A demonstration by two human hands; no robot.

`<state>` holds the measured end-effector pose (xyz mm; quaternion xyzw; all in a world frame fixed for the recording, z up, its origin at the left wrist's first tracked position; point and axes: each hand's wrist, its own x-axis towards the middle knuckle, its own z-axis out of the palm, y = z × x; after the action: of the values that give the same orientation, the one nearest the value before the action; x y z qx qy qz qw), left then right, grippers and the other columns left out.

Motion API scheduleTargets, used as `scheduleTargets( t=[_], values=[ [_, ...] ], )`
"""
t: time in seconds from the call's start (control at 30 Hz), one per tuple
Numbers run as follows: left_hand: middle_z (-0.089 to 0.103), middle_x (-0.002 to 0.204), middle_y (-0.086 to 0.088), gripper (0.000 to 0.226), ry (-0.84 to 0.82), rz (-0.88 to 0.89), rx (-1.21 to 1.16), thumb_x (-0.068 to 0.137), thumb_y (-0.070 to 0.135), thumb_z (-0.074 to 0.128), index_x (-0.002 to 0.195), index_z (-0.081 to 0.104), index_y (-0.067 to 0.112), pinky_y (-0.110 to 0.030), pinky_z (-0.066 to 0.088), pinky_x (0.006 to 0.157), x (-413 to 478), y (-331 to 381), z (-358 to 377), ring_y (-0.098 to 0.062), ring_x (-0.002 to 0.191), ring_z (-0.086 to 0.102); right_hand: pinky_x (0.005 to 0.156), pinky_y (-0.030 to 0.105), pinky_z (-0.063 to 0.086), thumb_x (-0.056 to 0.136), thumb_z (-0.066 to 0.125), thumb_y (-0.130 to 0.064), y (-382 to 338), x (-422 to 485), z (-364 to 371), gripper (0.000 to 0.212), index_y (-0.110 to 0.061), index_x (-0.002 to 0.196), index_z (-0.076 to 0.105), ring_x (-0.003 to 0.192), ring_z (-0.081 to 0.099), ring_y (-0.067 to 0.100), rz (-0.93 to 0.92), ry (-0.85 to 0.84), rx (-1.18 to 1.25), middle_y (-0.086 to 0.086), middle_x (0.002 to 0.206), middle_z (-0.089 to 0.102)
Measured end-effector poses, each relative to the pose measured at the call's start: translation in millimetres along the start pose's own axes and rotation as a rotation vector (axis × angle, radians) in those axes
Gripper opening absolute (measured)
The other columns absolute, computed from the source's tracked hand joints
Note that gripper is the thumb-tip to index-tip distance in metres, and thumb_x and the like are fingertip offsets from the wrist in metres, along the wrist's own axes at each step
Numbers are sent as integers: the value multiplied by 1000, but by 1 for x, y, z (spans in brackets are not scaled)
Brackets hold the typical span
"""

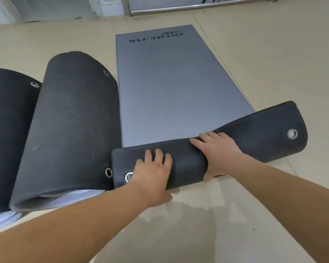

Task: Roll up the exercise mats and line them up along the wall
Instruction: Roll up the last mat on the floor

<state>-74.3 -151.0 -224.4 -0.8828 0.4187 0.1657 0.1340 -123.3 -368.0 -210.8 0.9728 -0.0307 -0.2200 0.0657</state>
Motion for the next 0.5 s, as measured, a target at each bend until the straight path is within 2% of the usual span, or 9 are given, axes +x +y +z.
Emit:
scheduleTargets(
  t=[0.07,0.1,0.17,0.23,0.27,0.33,0.37,0.43,0.5],
  values=[
    [18,160,-17,123,-21,-82,-8,74,66,77,159,7,12,-57,39,111,16,7,18,-45,148,23,121,46,27,53,80,-78,6,8,-3,134,-36,161,14,147,28,26,2,6,11,2,157,33],
    [18,159,-16,126,-4,-106,-24,72,63,80,159,4,12,-59,39,111,25,6,23,-44,148,23,123,49,22,54,80,-78,6,8,-1,132,-37,161,14,151,22,29,16,38,-3,5,160,27],
    [27,150,-11,125,30,-120,-45,68,61,82,157,7,14,-55,47,102,39,1,28,-36,137,35,124,58,17,56,80,-76,2,-3,11,124,-37,159,23,152,18,36,70,159,-66,11,161,25],
    [34,139,-7,120,36,-94,-51,64,60,82,153,14,17,-49,52,90,49,-2,31,-31,122,43,119,67,19,53,82,-77,-2,-20,32,124,-35,158,31,149,23,43,157,270,-65,15,157,31],
    [36,136,-6,116,27,-70,-42,64,61,81,151,18,18,-47,53,88,51,-3,30,-29,119,45,117,70,16,53,81,-79,-1,-29,41,130,-36,162,22,151,18,45,193,235,-67,16,160,26],
    [40,132,-3,112,7,-21,-35,62,63,80,147,22,19,-45,54,85,55,-5,28,-27,116,48,116,74,7,65,76,-77,9,-39,56,138,-38,162,-15,154,-2,49,219,137,-126,18,168,1],
    [40,130,-2,110,3,-1,-42,62,64,80,145,24,20,-45,54,84,56,-6,26,-26,114,49,116,74,5,71,75,-73,17,-39,59,138,-39,158,-26,154,-8,49,225,135,-144,20,168,-6],
    [42,126,0,106,-21,21,-66,62,65,79,143,26,22,-44,56,84,58,-10,21,-25,110,50,117,74,6,72,75,-71,33,-30,54,136,-40,158,-25,155,-8,49,253,162,-129,22,168,-4],
    [43,121,2,101,-62,27,-91,63,67,76,142,29,23,-42,56,83,56,-15,15,-23,104,51,116,71,13,65,75,-72,42,-20,40,132,-42,159,-12,153,6,46,234,100,-103,20,164,10]
  ],
)
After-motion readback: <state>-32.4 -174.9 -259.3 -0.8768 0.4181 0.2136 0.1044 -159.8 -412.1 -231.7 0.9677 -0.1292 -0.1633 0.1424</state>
